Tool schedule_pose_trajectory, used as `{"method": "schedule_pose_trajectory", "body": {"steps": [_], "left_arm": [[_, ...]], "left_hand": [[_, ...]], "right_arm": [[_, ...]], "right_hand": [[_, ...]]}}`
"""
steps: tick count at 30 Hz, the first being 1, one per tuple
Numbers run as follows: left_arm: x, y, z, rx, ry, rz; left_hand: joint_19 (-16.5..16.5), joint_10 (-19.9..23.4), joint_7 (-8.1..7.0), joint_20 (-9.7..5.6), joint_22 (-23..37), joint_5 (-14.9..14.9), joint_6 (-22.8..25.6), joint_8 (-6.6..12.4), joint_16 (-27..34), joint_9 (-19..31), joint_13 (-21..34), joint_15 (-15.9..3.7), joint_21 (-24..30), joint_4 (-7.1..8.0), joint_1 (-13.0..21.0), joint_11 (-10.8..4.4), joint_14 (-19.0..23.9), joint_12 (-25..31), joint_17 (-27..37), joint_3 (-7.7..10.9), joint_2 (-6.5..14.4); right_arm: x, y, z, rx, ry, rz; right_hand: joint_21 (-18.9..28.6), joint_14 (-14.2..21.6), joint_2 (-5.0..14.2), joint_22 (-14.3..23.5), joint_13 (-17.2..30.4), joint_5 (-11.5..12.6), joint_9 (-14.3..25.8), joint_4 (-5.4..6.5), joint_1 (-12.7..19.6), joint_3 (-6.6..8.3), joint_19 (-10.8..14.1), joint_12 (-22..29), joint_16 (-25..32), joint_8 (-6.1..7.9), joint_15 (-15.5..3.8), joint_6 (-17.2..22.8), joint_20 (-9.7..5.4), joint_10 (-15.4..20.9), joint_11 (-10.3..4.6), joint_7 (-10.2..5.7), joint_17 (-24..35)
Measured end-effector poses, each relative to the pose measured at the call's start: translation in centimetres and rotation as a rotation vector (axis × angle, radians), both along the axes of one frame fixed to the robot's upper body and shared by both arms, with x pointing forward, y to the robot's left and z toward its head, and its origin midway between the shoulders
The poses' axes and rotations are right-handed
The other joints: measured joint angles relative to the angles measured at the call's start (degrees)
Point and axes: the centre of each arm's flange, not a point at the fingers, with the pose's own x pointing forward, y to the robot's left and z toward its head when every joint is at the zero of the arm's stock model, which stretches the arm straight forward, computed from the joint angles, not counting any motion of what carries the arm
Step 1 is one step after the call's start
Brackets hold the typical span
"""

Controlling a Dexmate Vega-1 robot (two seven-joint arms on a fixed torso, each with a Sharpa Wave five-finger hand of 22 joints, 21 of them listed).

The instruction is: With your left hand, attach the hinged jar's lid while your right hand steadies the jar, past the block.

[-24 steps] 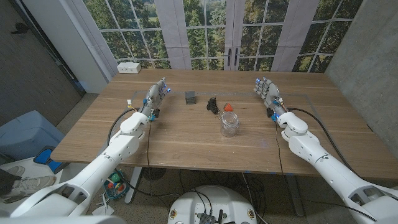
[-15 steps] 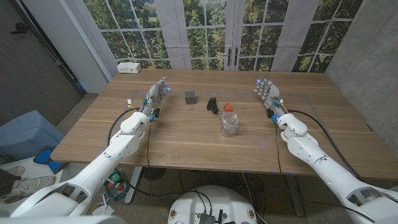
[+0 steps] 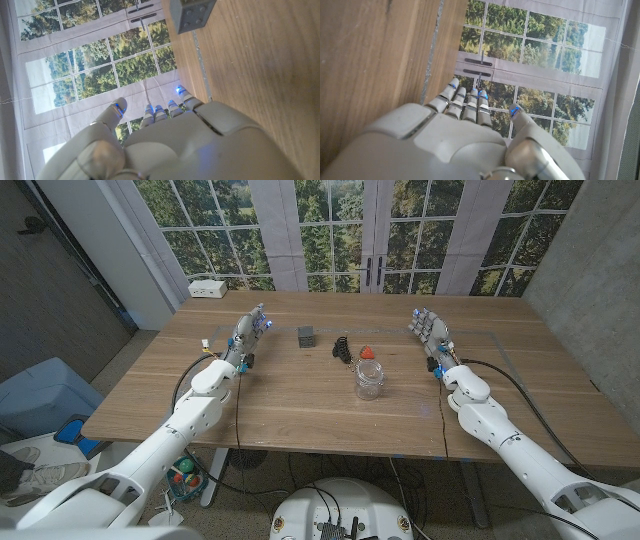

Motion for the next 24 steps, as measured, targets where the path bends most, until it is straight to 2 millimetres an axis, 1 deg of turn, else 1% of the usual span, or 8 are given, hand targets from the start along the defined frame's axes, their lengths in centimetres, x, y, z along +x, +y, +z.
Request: {"method": "schedule_pose_trajectory", "body": {"steps": [2,3,4,7,10,15,17,24], "left_arm": [[0.0,0.0,0.0,0.003,-0.001,0.000],[0.0,-0.1,0.0,0.005,0.000,0.000],[0.0,-0.1,0.0,0.006,-0.001,0.000],[0.1,-0.3,0.0,0.012,-0.002,0.000],[0.1,-0.4,0.0,0.016,-0.003,0.000],[0.0,-0.8,0.2,0.022,-0.005,0.001],[-0.1,-1.0,0.4,0.025,-0.007,0.000],[-0.3,-1.3,0.3,0.032,-0.004,0.003]], "left_hand": [[0.00,0.16,0.00,0.00,0.00,0.00,0.00,0.00,0.00,0.00,0.00,0.00,0.00,-0.09,0.00,0.15,0.00,0.00,0.00,0.09,0.00],[0.00,0.22,0.00,0.00,0.00,0.00,0.00,0.00,0.00,0.00,0.00,0.00,0.00,-0.24,0.00,0.21,0.00,0.00,0.00,0.24,0.00],[0.02,0.22,0.00,0.02,0.00,0.00,0.00,0.00,0.00,0.00,0.00,0.00,0.00,-0.24,0.00,0.21,0.00,0.00,0.00,0.24,0.00],[0.63,0.22,0.00,0.01,0.00,0.00,0.00,0.00,0.00,0.00,0.00,0.00,-0.37,-0.49,0.00,0.21,0.00,0.00,0.00,-0.01,0.00],[0.63,0.22,-0.04,0.01,0.00,0.00,0.04,0.22,0.00,0.00,0.00,0.00,-0.37,-0.49,0.00,0.21,0.00,0.00,0.00,-0.01,0.00],[0.63,0.21,-0.17,0.01,0.00,0.00,0.45,0.22,0.00,0.00,-0.01,0.00,-0.37,-0.49,0.00,0.21,0.00,0.00,0.01,-0.01,0.00],[0.63,0.21,-0.09,0.01,-0.01,0.00,0.53,0.22,0.00,0.00,-0.01,0.00,-0.37,-0.49,0.02,0.21,0.00,0.00,0.00,-0.01,-0.02],[1.05,0.21,-0.09,0.01,-0.01,0.00,0.52,0.22,0.00,-0.01,-0.01,0.00,-0.37,-0.53,0.08,0.21,0.00,0.00,0.01,-0.05,-0.08]], "right_arm": [[-0.1,0.2,-0.2,0.000,0.000,-0.002],[-0.2,0.2,-0.2,-0.003,-0.011,-0.019],[-0.3,0.2,-0.3,-0.003,-0.010,-0.019],[-0.7,0.2,-0.4,-0.013,-0.035,-0.060],[-1.2,0.3,-0.5,-0.028,-0.059,-0.100],[-1.9,0.3,-0.9,-0.055,-0.081,-0.142],[-2.2,0.3,-1.0,-0.074,-0.097,-0.174],[-3.3,0.4,-1.5,-0.120,-0.126,-0.235]], "right_hand": [[0.00,0.63,0.31,0.00,0.00,-0.35,0.00,-1.30,1.65,0.23,0.76,0.00,0.00,0.00,-0.02,0.74,0.33,0.62,0.62,0.57,-0.30],[0.00,1.02,0.53,0.00,0.00,-0.36,0.00,-1.72,1.87,0.28,1.12,0.00,0.21,0.00,-0.02,1.03,-0.08,0.88,0.88,0.87,-0.38],[0.00,1.53,0.51,0.00,0.00,-0.36,0.00,-2.28,1.87,0.44,1.45,0.00,0.27,0.00,-0.12,1.31,0.20,1.08,1.08,1.14,-0.57],[0.00,2.11,0.51,0.00,0.00,-0.36,0.00,-3.41,3.07,0.80,2.18,0.45,0.41,0.39,0.06,2.13,-0.13,1.79,1.16,1.14,-0.77],[-0.30,2.59,0.97,-0.01,0.00,-0.36,0.00,-4.12,3.52,1.03,2.64,0.45,0.62,0.40,-0.12,2.34,0.22,2.15,1.23,0.93,-0.92],[-0.33,2.82,0.83,-0.01,0.01,-0.35,-0.01,-5.23,4.88,1.33,3.04,0.45,0.62,0.40,-0.03,2.95,-0.18,2.81,1.38,0.94,-1.18],[-0.33,3.33,1.34,-0.01,0.01,-0.35,-0.01,-5.61,5.40,1.59,3.27,0.45,0.62,0.40,-0.14,3.38,0.02,3.01,1.17,0.95,-1.18],[-0.55,3.53,1.64,-0.01,0.01,-0.08,-0.01,-6.39,5.72,1.89,3.67,0.45,0.86,0.40,0.06,4.00,0.03,3.42,0.76,0.51,-1.44]]}}
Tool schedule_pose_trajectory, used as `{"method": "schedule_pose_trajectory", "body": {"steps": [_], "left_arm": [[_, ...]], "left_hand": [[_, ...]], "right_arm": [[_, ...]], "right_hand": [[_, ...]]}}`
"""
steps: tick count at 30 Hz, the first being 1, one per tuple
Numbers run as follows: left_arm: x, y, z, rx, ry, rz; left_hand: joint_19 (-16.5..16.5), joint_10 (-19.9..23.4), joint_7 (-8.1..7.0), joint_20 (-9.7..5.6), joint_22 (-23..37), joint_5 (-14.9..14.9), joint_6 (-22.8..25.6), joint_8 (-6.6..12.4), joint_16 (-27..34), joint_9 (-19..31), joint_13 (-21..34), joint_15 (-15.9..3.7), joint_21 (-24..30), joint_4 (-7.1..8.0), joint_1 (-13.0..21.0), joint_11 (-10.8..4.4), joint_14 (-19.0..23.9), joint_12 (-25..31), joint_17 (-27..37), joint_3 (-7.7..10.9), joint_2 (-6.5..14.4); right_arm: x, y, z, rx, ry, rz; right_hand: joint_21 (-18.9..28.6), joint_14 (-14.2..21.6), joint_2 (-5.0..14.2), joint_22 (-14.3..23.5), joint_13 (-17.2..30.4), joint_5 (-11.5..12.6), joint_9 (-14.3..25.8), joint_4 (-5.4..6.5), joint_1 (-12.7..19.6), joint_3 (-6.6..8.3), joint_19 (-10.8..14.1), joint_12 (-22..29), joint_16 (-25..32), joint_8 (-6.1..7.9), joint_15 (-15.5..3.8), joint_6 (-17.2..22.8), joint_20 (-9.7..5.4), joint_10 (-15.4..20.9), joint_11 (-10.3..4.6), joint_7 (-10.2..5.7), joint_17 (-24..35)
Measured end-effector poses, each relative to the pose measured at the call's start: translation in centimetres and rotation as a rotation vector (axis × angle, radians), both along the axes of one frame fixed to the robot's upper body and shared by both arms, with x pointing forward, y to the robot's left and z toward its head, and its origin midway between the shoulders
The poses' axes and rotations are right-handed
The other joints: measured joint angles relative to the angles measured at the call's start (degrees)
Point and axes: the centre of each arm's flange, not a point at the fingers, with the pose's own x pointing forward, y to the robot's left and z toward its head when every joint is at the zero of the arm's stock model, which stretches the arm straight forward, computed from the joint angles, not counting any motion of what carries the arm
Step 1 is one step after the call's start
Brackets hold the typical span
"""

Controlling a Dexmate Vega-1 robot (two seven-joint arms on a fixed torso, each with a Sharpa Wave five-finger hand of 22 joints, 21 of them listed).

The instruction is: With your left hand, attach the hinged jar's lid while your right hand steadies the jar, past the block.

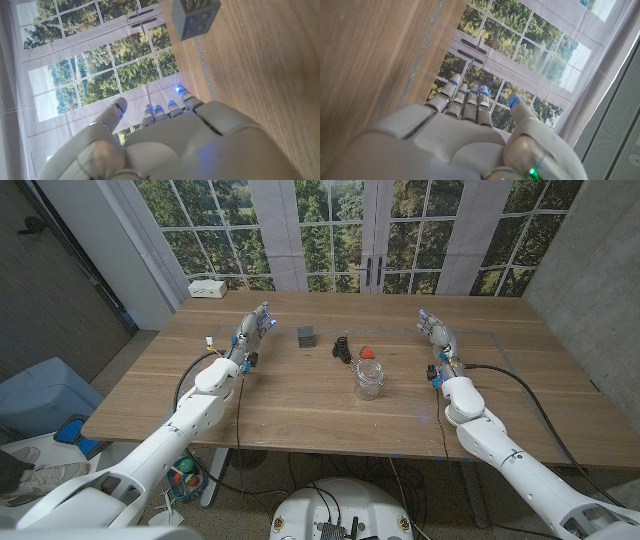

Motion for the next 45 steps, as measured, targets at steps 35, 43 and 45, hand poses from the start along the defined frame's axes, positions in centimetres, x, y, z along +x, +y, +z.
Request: {"method": "schedule_pose_trajectory", "body": {"steps": [35,43,45], "left_arm": [[-1.2,-1.5,0.1,0.038,-0.006,-0.010],[-1.4,-1.6,0.1,0.046,-0.009,-0.016],[-1.4,-1.7,0.2,0.050,-0.010,-0.020]], "left_hand": [[1.02,0.51,-0.30,-0.01,0.00,0.00,0.30,0.00,0.00,-0.01,-0.01,0.01,-0.78,-0.90,0.53,0.10,0.43,0.00,-0.12,0.03,0.22],[1.01,0.51,-0.30,-0.01,-0.01,0.00,0.29,0.00,0.00,-0.01,-0.01,0.01,-0.99,-0.90,0.83,0.10,0.43,0.00,-0.12,0.03,0.53],[1.01,0.51,-0.30,0.00,-0.01,0.00,0.29,0.00,0.00,-0.01,-0.01,0.01,-0.99,-1.08,0.83,0.10,0.43,0.00,-0.12,-0.14,0.53]], "right_arm": [[-6.4,0.2,-2.4,-0.204,-0.156,-0.259],[-7.6,0.3,-2.8,-0.247,-0.167,-0.298],[-8.1,0.4,-3.0,-0.260,-0.171,-0.307]], "right_hand": [[-0.21,1.33,0.30,0.30,0.17,0.00,0.28,-1.26,2.08,0.32,2.36,0.00,0.87,0.00,-0.09,1.92,0.08,1.87,-1.25,-1.10,0.16],[-0.21,1.85,0.40,0.30,0.16,0.00,0.28,-1.36,2.79,0.22,2.55,0.00,0.87,0.00,-0.21,2.12,-0.11,2.26,-1.02,-1.31,0.43],[-0.24,1.84,0.38,0.30,0.16,0.00,0.28,-1.50,2.76,0.08,2.56,0.00,0.87,0.00,-0.21,2.12,-0.11,2.26,-1.02,-1.30,0.43]]}}
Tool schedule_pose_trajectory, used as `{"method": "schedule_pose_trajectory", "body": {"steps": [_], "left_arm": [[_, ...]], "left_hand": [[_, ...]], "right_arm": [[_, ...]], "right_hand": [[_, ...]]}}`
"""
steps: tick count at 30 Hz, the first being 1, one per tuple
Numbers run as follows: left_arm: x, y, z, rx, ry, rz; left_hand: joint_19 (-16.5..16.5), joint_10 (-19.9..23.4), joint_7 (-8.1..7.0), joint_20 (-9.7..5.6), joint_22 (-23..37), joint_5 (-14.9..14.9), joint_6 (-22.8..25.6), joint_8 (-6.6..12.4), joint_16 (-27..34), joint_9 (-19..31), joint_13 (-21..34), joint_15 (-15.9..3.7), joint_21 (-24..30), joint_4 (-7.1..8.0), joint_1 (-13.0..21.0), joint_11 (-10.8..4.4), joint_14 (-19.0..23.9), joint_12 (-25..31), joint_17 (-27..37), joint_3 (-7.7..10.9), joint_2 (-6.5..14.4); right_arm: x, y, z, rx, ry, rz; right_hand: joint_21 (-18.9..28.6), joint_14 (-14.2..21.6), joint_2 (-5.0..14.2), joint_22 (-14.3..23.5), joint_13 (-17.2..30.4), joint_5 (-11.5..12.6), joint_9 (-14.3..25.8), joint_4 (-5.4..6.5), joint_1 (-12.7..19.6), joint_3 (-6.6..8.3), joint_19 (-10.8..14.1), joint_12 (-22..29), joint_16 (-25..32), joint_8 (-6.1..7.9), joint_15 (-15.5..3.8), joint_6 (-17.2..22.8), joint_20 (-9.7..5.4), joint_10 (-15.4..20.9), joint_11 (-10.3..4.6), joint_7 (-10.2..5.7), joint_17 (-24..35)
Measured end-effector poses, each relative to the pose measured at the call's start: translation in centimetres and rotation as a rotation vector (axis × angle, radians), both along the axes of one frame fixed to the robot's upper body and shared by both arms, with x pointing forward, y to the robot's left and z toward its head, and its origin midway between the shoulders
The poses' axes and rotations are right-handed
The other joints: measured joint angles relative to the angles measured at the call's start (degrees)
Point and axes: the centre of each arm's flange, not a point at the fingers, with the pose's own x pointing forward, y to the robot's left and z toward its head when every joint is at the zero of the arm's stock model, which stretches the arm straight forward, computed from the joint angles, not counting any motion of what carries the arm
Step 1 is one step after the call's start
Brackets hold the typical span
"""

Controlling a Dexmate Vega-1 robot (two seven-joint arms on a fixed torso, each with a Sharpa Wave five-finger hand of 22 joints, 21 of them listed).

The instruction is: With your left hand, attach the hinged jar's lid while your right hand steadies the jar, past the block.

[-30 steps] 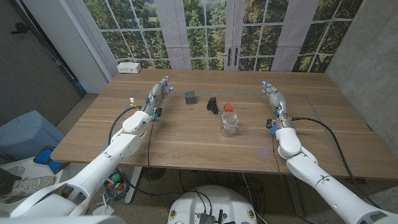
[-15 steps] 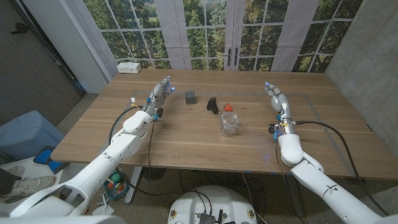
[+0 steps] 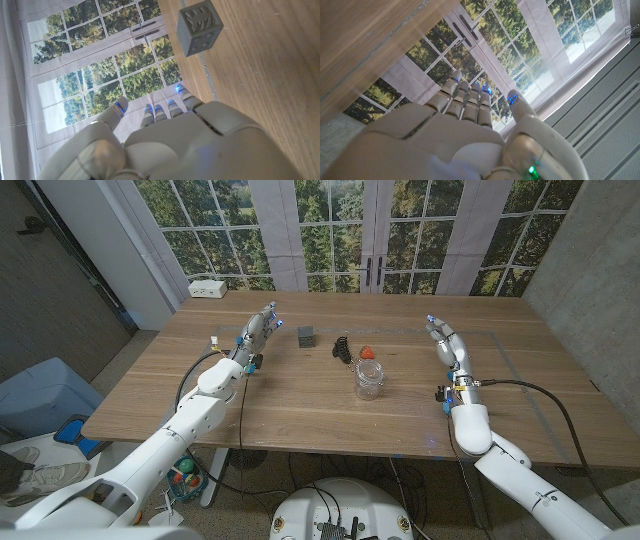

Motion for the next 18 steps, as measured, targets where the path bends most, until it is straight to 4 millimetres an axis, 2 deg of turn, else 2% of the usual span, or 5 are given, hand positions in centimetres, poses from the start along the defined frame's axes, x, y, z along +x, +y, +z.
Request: {"method": "schedule_pose_trajectory", "body": {"steps": [3,18], "left_arm": [[0.0,-0.1,0.0,0.004,0.000,-0.004],[0.0,-0.6,0.3,0.022,-0.006,-0.023]], "left_hand": [[0.00,0.00,0.00,0.00,0.00,0.00,0.00,0.00,0.00,0.00,0.00,0.00,-0.21,0.00,0.00,0.00,0.00,0.00,0.00,0.00,0.00],[0.62,0.00,0.17,0.00,0.00,0.00,0.17,0.00,0.00,0.00,0.00,0.00,-0.44,0.01,0.00,0.00,0.00,0.00,-0.01,0.01,0.00]], "right_arm": [[-0.5,0.0,-0.2,-0.016,-0.002,-0.012],[-2.8,0.6,-1.2,-0.070,-0.015,-0.058]], "right_hand": [[-0.19,0.00,0.00,0.00,0.00,0.00,0.00,0.00,0.00,0.00,0.84,0.00,0.00,0.00,0.00,0.00,-0.03,0.00,0.00,0.00,0.00],[-0.41,-0.01,-0.38,-0.01,-0.01,0.00,-0.01,-0.74,0.98,0.22,0.81,0.00,0.00,0.00,0.00,0.31,0.00,-0.23,-0.22,-0.31,-0.01]]}}
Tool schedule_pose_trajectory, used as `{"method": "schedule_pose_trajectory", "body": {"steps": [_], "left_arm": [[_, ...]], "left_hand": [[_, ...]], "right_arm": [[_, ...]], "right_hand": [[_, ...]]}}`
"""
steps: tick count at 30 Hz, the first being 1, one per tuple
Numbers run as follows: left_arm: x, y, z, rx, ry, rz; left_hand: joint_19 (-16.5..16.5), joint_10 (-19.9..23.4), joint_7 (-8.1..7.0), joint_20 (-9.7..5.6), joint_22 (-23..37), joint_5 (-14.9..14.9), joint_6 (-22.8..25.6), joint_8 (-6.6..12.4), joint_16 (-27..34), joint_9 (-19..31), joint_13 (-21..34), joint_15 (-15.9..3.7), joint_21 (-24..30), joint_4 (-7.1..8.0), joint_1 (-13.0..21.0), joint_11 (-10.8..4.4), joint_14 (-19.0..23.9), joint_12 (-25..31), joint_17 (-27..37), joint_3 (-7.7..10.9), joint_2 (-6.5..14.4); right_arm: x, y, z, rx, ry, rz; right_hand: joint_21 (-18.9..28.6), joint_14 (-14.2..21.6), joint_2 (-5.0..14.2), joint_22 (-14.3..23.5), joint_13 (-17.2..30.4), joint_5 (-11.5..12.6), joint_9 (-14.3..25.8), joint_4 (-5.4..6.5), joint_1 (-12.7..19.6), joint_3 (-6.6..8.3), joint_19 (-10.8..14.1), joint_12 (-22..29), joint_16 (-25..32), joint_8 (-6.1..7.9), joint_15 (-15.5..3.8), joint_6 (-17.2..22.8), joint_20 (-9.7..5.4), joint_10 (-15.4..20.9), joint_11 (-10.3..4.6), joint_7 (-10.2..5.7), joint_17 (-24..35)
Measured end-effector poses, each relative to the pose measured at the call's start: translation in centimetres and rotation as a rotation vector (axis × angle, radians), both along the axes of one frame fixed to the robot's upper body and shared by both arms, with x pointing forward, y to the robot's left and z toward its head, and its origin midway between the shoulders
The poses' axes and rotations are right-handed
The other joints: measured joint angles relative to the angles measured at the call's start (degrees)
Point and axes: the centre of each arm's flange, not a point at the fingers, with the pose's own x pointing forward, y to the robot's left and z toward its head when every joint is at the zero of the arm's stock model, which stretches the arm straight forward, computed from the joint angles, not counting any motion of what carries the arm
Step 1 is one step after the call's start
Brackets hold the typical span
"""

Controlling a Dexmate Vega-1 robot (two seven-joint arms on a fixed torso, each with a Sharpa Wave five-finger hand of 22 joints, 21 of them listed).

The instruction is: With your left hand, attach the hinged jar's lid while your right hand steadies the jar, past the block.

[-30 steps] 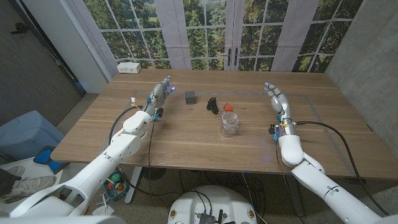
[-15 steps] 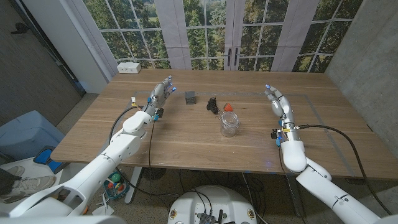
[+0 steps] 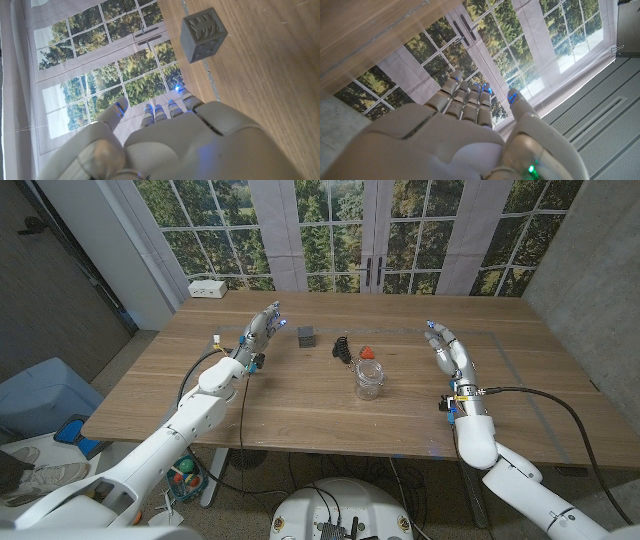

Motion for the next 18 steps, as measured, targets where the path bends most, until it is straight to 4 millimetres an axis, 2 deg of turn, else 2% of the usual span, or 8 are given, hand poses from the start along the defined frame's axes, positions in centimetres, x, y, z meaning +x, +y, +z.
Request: {"method": "schedule_pose_trajectory", "body": {"steps": [11,13,18], "left_arm": [[0.0,-0.5,0.2,0.014,-0.004,-0.012],[0.0,-0.6,0.2,0.016,-0.005,-0.014],[-0.1,-0.8,0.4,0.021,-0.010,-0.021]], "left_hand": [[0.00,0.10,0.03,0.00,0.00,0.00,0.03,0.00,0.00,0.00,0.00,0.00,-0.21,0.00,0.00,0.10,0.00,0.00,0.00,0.00,0.00],[-0.01,0.10,0.03,0.00,0.00,0.00,0.03,0.00,0.00,0.00,0.00,0.00,-0.21,0.00,0.00,0.10,0.00,0.00,0.00,0.00,0.00],[-0.01,0.10,0.03,0.00,0.00,0.00,0.03,0.00,0.00,0.00,0.00,0.00,-0.21,0.00,0.00,0.10,0.00,0.00,0.00,0.00,0.00]], "right_arm": [[-1.6,0.5,-0.7,-0.044,-0.008,-0.041],[-1.8,0.6,-0.8,-0.053,-0.010,-0.046],[-2.5,0.9,-1.1,-0.075,-0.010,-0.055]], "right_hand": [[0.00,0.00,-0.69,0.00,0.00,0.00,0.00,-1.40,0.68,0.18,0.00,0.00,0.00,-0.29,0.00,0.00,0.00,0.00,0.00,0.00,-0.16],[0.00,0.00,-1.38,0.00,0.00,0.00,-0.01,-1.82,1.39,0.13,0.00,0.00,0.00,-0.29,0.00,0.00,0.00,0.17,-0.16,0.00,-0.40],[-0.19,0.00,-0.90,0.00,0.00,0.00,-0.01,-2.28,1.96,0.11,0.00,0.00,0.00,-0.29,0.00,-0.01,0.00,0.32,-0.31,0.00,-0.42]]}}
